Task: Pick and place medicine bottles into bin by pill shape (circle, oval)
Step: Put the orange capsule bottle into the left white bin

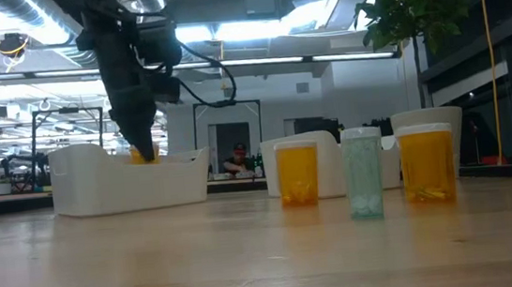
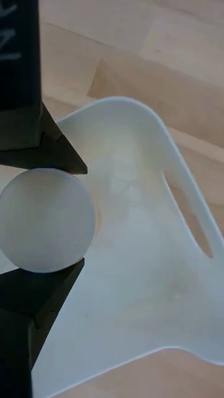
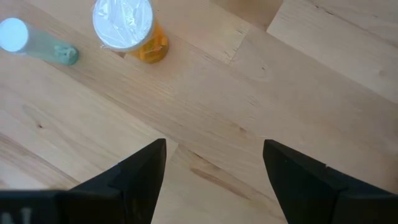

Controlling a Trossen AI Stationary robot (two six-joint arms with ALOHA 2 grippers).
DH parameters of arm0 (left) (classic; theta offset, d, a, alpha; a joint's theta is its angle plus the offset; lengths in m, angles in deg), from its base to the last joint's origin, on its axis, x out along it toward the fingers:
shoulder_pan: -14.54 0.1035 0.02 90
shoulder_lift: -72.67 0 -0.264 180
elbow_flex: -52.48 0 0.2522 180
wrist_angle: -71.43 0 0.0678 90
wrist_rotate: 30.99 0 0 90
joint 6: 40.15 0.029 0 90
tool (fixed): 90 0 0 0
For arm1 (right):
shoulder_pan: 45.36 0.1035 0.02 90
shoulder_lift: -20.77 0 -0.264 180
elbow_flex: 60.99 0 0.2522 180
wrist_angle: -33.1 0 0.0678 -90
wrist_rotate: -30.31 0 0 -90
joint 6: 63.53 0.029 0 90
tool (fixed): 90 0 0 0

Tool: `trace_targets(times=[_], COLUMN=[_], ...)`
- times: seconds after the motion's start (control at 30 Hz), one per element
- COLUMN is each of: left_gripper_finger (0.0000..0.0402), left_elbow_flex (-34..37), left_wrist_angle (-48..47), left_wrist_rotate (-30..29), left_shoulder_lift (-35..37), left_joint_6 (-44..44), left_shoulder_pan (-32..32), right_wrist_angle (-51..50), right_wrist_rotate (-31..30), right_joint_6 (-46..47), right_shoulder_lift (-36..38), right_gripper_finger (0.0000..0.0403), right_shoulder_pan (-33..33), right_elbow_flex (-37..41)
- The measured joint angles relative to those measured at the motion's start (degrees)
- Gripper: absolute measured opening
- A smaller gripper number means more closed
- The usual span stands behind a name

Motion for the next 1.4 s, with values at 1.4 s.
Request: trace_targets(times=[1.4], left_gripper_finger=[0.027], left_elbow_flex=[-7.6], left_wrist_angle=[-4.9], left_wrist_rotate=[-2.8], left_shoulder_lift=[-0.1], left_joint_6=[-4.6], left_shoulder_pan=[-2.6], right_wrist_angle=[-0.1], right_wrist_rotate=[0.1], right_joint_6=[-0.4], right_shoulder_lift=[0.0], right_gripper_finger=[0.027], right_shoulder_pan=[0.0], right_elbow_flex=[0.0])
